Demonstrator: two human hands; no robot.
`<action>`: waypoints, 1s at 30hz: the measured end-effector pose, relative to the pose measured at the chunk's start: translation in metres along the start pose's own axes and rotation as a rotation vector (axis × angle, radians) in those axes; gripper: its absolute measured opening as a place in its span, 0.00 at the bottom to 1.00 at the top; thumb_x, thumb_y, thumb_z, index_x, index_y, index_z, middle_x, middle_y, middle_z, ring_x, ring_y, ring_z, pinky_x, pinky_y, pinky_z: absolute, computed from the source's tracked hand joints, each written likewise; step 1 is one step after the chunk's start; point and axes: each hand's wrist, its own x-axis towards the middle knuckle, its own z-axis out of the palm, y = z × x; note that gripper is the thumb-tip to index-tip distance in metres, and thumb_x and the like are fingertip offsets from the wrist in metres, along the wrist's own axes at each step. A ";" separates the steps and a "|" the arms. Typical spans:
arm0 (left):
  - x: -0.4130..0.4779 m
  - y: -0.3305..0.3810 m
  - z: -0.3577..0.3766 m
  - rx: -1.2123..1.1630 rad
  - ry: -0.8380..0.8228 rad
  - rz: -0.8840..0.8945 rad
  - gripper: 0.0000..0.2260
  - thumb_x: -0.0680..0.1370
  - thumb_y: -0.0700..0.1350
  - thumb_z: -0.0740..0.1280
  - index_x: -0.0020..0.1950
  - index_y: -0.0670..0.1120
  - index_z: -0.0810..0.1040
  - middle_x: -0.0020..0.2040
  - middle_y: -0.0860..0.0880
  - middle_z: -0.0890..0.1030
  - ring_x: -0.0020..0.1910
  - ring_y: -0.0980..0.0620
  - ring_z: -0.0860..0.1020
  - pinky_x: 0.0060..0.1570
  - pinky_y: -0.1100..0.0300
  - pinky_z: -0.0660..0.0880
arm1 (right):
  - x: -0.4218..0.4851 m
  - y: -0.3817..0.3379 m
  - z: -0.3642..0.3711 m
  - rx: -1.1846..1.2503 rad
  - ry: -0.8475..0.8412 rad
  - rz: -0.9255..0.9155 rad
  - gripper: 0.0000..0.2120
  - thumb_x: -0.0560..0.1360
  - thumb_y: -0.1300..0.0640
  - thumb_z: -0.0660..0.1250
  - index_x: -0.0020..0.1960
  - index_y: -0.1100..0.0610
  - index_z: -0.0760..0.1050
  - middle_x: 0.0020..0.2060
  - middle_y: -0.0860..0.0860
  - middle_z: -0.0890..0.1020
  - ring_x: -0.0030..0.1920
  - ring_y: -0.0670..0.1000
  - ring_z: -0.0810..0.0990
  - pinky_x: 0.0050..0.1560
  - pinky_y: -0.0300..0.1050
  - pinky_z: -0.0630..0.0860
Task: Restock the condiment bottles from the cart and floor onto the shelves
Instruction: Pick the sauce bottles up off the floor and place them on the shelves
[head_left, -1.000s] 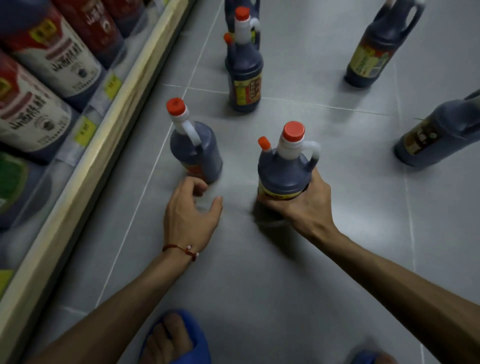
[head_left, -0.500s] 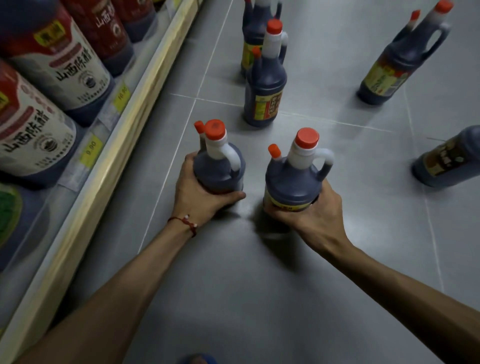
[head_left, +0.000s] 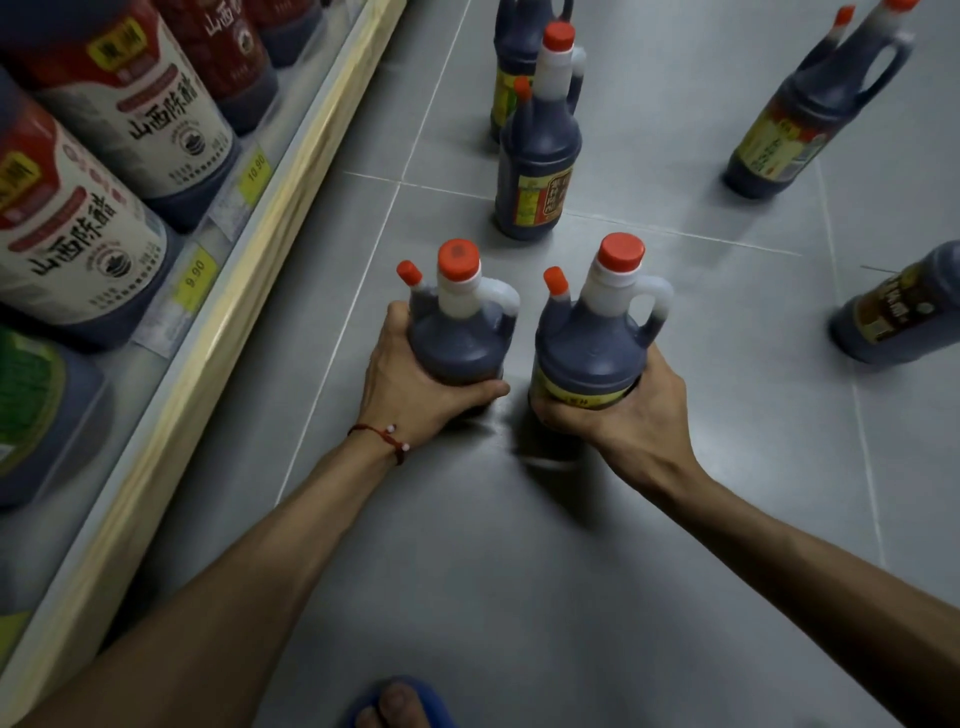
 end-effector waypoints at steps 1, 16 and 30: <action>0.000 0.002 0.002 -0.011 0.010 -0.024 0.48 0.60 0.55 0.85 0.72 0.48 0.62 0.62 0.56 0.70 0.60 0.57 0.70 0.52 0.75 0.64 | -0.001 -0.001 -0.001 0.005 0.001 0.002 0.42 0.59 0.35 0.81 0.67 0.50 0.73 0.56 0.44 0.84 0.54 0.45 0.84 0.56 0.48 0.84; -0.057 0.103 -0.031 -0.144 0.220 -0.186 0.50 0.55 0.71 0.77 0.72 0.50 0.71 0.65 0.52 0.80 0.61 0.51 0.80 0.62 0.49 0.80 | -0.017 -0.078 -0.087 0.057 -0.100 0.002 0.43 0.61 0.40 0.82 0.70 0.52 0.72 0.53 0.35 0.80 0.50 0.31 0.81 0.48 0.27 0.78; -0.134 0.390 -0.224 -0.193 0.368 -0.298 0.50 0.54 0.72 0.79 0.70 0.51 0.73 0.63 0.53 0.82 0.60 0.54 0.82 0.61 0.46 0.80 | -0.022 -0.378 -0.229 0.063 -0.269 0.001 0.38 0.64 0.50 0.85 0.68 0.54 0.72 0.53 0.35 0.80 0.49 0.29 0.80 0.48 0.25 0.77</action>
